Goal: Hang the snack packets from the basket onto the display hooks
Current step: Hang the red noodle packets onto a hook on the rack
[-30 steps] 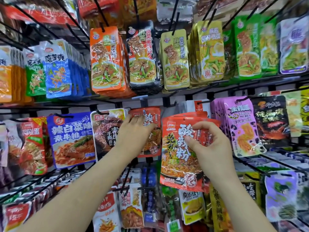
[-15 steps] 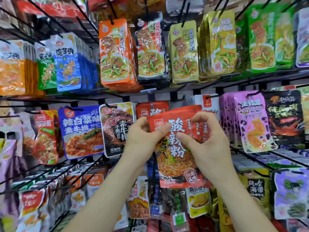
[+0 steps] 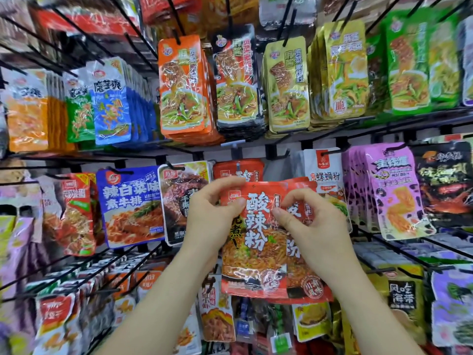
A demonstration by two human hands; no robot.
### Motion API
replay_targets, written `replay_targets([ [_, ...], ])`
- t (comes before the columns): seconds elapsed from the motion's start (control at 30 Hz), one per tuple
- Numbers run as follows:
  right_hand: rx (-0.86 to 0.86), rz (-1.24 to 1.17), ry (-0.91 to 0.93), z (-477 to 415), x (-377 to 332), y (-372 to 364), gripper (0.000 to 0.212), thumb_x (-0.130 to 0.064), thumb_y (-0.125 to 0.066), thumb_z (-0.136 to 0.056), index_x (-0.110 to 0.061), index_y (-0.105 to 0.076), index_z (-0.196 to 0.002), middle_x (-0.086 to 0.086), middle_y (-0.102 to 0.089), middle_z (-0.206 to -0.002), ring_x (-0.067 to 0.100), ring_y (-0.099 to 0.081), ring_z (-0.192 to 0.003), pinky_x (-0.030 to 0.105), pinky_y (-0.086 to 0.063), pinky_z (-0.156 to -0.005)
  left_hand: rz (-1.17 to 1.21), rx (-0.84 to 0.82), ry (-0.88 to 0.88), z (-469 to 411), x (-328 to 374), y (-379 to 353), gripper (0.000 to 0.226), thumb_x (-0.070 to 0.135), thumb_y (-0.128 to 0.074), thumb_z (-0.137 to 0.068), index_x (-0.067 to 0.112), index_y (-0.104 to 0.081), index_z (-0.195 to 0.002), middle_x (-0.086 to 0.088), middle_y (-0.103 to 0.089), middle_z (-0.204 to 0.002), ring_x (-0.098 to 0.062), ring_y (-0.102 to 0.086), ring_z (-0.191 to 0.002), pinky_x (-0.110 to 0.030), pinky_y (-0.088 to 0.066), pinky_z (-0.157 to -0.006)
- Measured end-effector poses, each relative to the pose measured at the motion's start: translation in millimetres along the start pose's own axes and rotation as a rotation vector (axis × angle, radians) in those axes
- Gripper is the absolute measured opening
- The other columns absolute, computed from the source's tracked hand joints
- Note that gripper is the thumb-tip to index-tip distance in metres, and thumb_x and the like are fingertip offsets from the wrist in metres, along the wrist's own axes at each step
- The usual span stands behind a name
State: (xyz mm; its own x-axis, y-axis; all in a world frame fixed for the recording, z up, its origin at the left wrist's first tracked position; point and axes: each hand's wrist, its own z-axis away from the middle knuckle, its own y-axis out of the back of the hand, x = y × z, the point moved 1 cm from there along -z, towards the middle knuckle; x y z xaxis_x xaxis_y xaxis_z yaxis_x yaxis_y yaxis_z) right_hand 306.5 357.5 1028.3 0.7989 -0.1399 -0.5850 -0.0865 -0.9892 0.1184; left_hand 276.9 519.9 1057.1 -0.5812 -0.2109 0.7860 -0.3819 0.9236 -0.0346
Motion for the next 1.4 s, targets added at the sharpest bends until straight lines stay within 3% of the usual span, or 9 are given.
replay_targets([
  [0.17,-0.064,0.058,0.012,-11,-5,-4,0.014,-0.029,-0.074,-0.082,-0.030,-0.062,-0.074,-0.019,-0.065,-0.077,0.003,-0.057,-0.086,0.018,-0.041,-0.070,-0.071,0.092,-0.075,-16,8,3,0.014,0.009,-0.082,-0.073,0.021,-0.075,-0.074,0.009,-0.071,-0.070,-0.005,-0.066,-0.069,-0.021,-0.053,-0.064],
  [0.33,-0.194,0.053,-0.037,-17,0,2,0.017,-0.029,-0.073,-0.082,-0.045,-0.067,-0.085,-0.032,-0.065,-0.098,-0.018,-0.053,-0.101,-0.003,-0.036,-0.079,-0.026,0.192,-0.103,-31,7,8,0.018,0.009,-0.079,-0.077,0.027,-0.077,-0.076,0.003,-0.075,-0.086,-0.020,-0.071,-0.088,-0.045,-0.058,-0.083],
  [0.6,-0.142,0.043,-0.036,-18,2,0,0.016,-0.029,-0.072,-0.085,-0.043,-0.067,-0.089,-0.029,-0.064,-0.101,-0.014,-0.055,-0.102,0.005,-0.037,-0.087,-0.219,0.181,-0.222,-44,14,3,0.014,0.017,-0.076,-0.081,0.027,-0.076,-0.092,0.010,-0.071,-0.096,-0.008,-0.068,-0.090,-0.040,-0.057,-0.084],
  [0.87,-0.149,0.057,-0.047,-17,1,4,0.016,-0.029,-0.072,-0.084,-0.044,-0.066,-0.084,-0.032,-0.063,-0.097,-0.018,-0.052,-0.100,0.000,-0.036,-0.079,-0.326,0.139,-0.277,-42,10,4,0.017,0.019,-0.075,-0.082,0.033,-0.074,-0.091,0.010,-0.067,-0.095,-0.001,-0.064,-0.088,-0.033,-0.056,-0.082],
  [1.03,-0.149,0.064,-0.029,-20,-4,7,0.017,-0.029,-0.072,-0.084,-0.045,-0.066,-0.084,-0.030,-0.064,-0.098,-0.020,-0.052,-0.097,-0.006,-0.033,-0.076,-0.263,0.127,-0.199,-44,8,5,0.017,0.018,-0.075,-0.082,0.032,-0.075,-0.093,0.006,-0.069,-0.100,-0.009,-0.067,-0.094,-0.039,-0.057,-0.084],
  [1.17,-0.180,0.169,-0.028,-20,-3,10,0.016,-0.030,-0.067,-0.089,-0.038,-0.070,-0.102,-0.024,-0.061,-0.107,-0.014,-0.056,-0.082,0.002,-0.035,-0.072,-0.372,0.103,-0.201,-49,1,4,0.017,0.019,-0.073,-0.084,0.030,-0.074,-0.097,0.005,-0.069,-0.100,-0.008,-0.065,-0.095,-0.038,-0.055,-0.088],
  [1.3,-0.222,0.285,-0.029,-20,0,14,0.024,-0.028,-0.059,-0.095,-0.031,-0.067,-0.117,-0.030,-0.047,-0.108,-0.018,-0.054,-0.072,-0.001,-0.034,-0.063,-0.611,0.069,-0.289,-56,1,5,0.023,0.019,-0.070,-0.086,0.022,-0.072,-0.109,0.001,-0.060,-0.107,-0.009,-0.055,-0.098,-0.017,-0.038,-0.087],
  [1.37,-0.198,0.303,-0.033,-20,2,17,0.024,-0.026,-0.059,-0.095,-0.031,-0.066,-0.118,-0.028,-0.057,-0.104,-0.016,-0.050,-0.058,0.003,-0.035,-0.057,-0.715,0.049,-0.298,-59,2,7,0.030,0.019,-0.070,-0.086,0.021,-0.069,-0.116,0.002,-0.051,-0.111,-0.009,-0.049,-0.104,-0.012,-0.030,-0.086],
  [1.4,-0.165,0.298,-0.028,-20,4,20,0.023,-0.025,-0.059,-0.095,-0.031,-0.066,-0.116,-0.024,-0.061,-0.091,-0.008,-0.050,-0.048,0.008,-0.034,-0.050,-0.763,0.035,-0.302,-60,2,7,0.034,0.020,-0.071,-0.086,0.022,-0.068,-0.119,0.003,-0.047,-0.112,-0.009,-0.046,-0.107,-0.013,-0.029,-0.088],
])
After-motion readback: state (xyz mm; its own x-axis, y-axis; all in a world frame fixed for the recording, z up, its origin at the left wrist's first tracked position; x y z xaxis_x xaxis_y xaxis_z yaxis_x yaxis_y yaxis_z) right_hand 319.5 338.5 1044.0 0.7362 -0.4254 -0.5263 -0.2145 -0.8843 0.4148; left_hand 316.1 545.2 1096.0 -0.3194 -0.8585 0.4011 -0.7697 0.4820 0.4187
